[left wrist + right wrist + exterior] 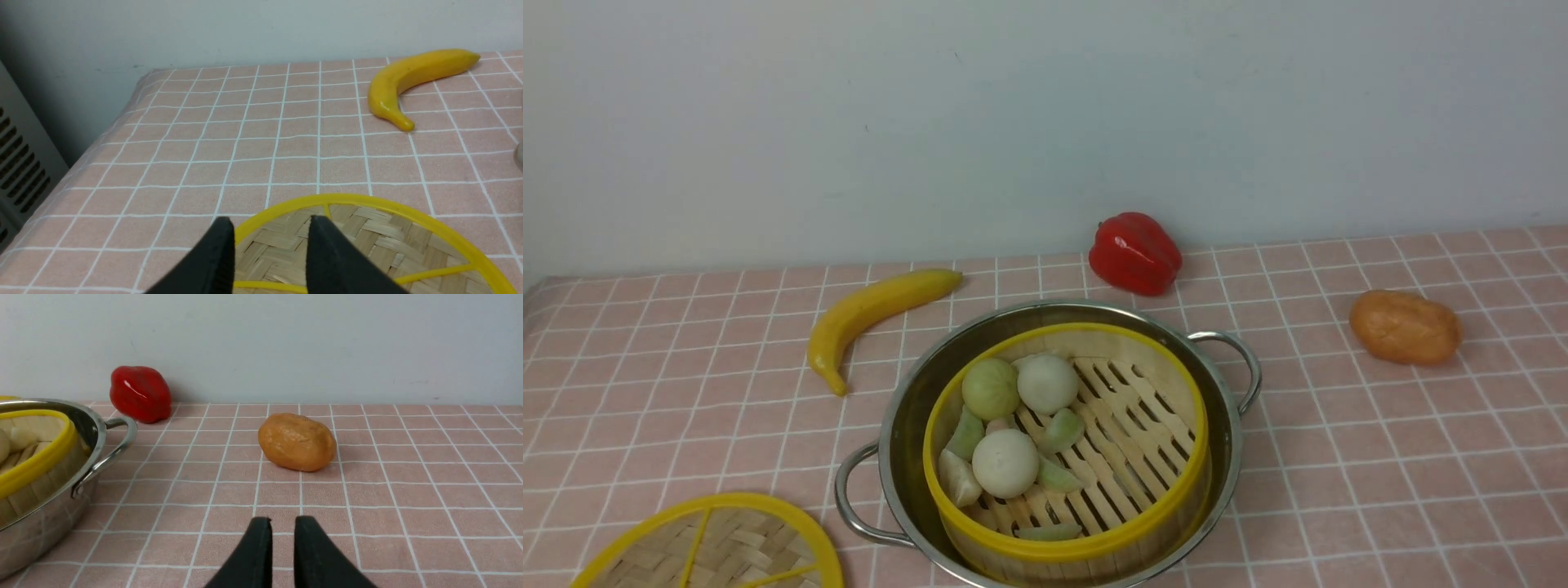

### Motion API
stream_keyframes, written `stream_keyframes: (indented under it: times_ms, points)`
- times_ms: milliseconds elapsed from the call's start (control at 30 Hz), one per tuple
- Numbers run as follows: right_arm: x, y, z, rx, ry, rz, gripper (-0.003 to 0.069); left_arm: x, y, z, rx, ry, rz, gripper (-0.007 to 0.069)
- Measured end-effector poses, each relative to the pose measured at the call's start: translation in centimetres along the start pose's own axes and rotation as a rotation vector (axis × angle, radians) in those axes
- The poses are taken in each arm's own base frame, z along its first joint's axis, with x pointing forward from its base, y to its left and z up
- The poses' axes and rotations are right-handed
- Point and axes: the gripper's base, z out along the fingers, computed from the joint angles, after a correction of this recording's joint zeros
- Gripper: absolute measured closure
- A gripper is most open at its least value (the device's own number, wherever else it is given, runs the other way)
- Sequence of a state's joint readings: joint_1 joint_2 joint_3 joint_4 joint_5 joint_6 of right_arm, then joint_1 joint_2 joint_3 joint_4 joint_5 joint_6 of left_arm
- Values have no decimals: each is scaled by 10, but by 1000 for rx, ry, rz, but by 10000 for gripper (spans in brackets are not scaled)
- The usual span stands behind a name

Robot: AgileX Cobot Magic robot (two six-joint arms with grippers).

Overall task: Place the steamer in the pot on the pink tablecloth, and put the lid on the steamer.
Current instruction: 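Grasp the bamboo steamer lid lying on the table by its centre knob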

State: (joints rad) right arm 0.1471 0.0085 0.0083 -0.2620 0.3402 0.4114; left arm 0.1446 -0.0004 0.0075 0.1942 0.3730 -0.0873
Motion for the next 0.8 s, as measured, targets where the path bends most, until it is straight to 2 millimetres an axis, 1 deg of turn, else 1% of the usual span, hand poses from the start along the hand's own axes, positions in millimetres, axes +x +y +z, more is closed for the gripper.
stream_keyframes:
  times_ms: [167,767,800]
  points:
    - [0,1,0,-8,2,36,539,0,0,0,0,0,0,382]
    - [0,1,0,-11,4,47,494,0,0,0,0,-1,0,382]
    - [0,1,0,-10,4,47,492,-1,-1,0,6,-7,-22,382]
